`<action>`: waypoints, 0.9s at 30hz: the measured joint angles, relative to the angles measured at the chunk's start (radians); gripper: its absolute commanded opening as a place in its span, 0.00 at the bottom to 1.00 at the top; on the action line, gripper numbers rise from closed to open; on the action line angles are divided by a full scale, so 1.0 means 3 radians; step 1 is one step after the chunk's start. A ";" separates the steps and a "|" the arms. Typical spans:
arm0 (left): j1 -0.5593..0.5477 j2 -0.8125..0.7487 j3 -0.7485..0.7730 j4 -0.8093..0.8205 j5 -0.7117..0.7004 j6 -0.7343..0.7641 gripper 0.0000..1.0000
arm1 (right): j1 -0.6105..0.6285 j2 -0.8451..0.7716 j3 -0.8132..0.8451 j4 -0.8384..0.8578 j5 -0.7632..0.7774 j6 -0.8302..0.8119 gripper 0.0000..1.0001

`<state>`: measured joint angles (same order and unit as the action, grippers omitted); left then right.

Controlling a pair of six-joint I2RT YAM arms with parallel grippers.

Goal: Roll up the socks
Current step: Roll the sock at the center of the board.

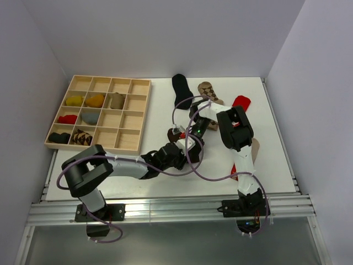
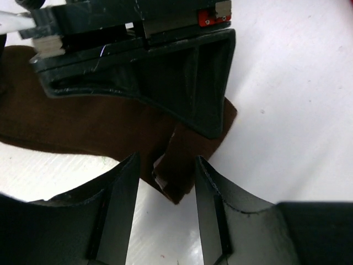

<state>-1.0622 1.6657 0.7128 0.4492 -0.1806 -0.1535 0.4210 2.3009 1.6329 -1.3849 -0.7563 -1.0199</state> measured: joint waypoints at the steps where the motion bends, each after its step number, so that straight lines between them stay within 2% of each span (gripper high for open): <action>1: 0.0000 0.0039 0.0032 -0.0018 0.0003 0.0027 0.49 | 0.0000 0.0000 -0.0004 -0.0001 0.0006 0.0011 0.22; 4: 0.0001 0.0184 0.0158 -0.0043 0.0038 0.0064 0.45 | -0.0001 0.0000 -0.0008 -0.0011 0.0029 0.0045 0.22; 7: 0.0013 0.0292 0.0229 -0.0047 0.0092 0.0032 0.21 | 0.0000 0.0000 -0.0009 -0.0013 0.0051 0.0081 0.23; 8: 0.0022 0.0322 0.0245 -0.0045 0.0135 0.0008 0.10 | 0.0000 -0.0004 -0.0017 -0.0001 0.0056 0.0108 0.27; 11: 0.0093 0.0346 0.0264 -0.0033 0.0281 -0.0083 0.01 | -0.0009 -0.0065 -0.0100 0.0083 0.0062 0.0216 0.36; 16: 0.0296 0.0362 0.0228 0.0051 0.0661 -0.0333 0.00 | -0.0033 -0.0375 -0.0437 0.0435 0.0052 0.0501 0.48; 21: 0.0586 0.0388 0.0174 0.0122 0.1147 -0.0623 0.00 | -0.0156 -0.0909 -0.0921 0.1141 0.0139 0.0860 0.51; 27: 0.0898 0.0532 0.0367 -0.0128 0.1756 -0.0958 0.00 | -0.0671 -0.1748 -0.1542 0.2146 0.0324 0.1183 0.52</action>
<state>-0.7929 1.8252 0.8230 0.4107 0.3462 -0.4408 0.2195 1.7763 1.1702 -0.7410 -0.6590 -0.6651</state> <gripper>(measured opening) 0.050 0.510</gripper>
